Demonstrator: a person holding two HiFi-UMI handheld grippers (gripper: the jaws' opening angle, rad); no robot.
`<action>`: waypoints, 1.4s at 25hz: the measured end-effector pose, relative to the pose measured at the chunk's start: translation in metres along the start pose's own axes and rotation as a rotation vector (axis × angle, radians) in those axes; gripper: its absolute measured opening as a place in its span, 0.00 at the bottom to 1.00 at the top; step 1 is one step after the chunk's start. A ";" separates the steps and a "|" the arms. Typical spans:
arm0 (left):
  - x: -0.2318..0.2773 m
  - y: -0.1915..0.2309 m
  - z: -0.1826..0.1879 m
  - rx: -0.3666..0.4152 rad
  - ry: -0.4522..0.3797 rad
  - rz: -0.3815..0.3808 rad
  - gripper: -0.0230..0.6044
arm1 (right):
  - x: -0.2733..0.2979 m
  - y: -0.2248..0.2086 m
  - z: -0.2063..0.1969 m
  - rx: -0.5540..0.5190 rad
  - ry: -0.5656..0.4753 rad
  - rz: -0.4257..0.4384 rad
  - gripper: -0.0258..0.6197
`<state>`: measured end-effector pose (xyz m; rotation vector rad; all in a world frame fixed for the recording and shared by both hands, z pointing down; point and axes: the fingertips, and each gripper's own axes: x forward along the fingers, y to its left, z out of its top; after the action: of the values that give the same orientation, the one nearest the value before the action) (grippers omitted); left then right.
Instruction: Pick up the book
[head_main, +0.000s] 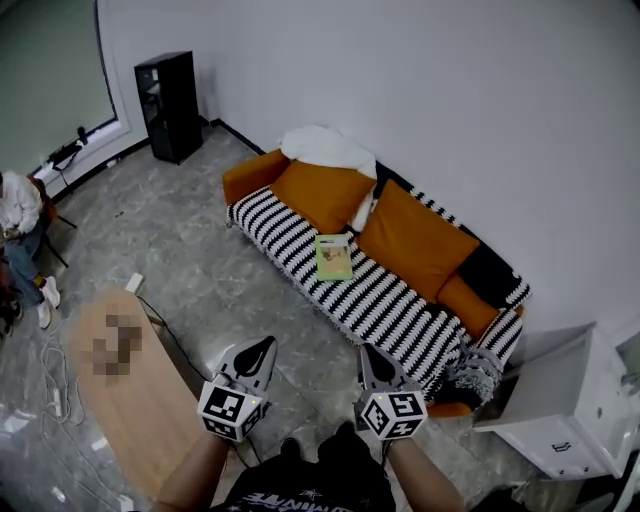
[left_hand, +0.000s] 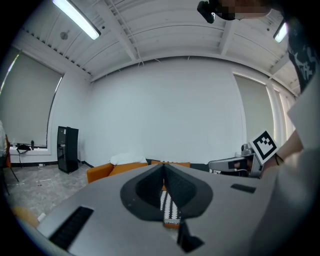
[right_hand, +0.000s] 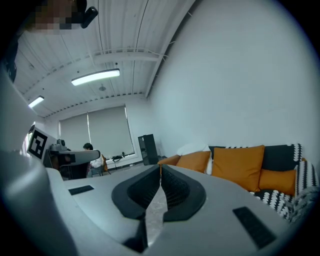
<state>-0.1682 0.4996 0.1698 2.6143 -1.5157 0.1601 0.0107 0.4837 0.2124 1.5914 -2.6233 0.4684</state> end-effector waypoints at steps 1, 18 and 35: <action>0.003 0.006 -0.001 -0.006 0.001 0.013 0.05 | 0.008 -0.004 0.000 0.000 0.001 0.002 0.08; 0.182 0.053 0.007 -0.021 0.057 0.138 0.05 | 0.176 -0.136 0.025 0.042 0.065 0.099 0.08; 0.337 0.088 0.002 -0.027 0.127 0.233 0.05 | 0.290 -0.254 0.046 0.062 0.153 0.169 0.08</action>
<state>-0.0783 0.1670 0.2224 2.3502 -1.7583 0.3173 0.1004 0.1126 0.2828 1.2960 -2.6608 0.6582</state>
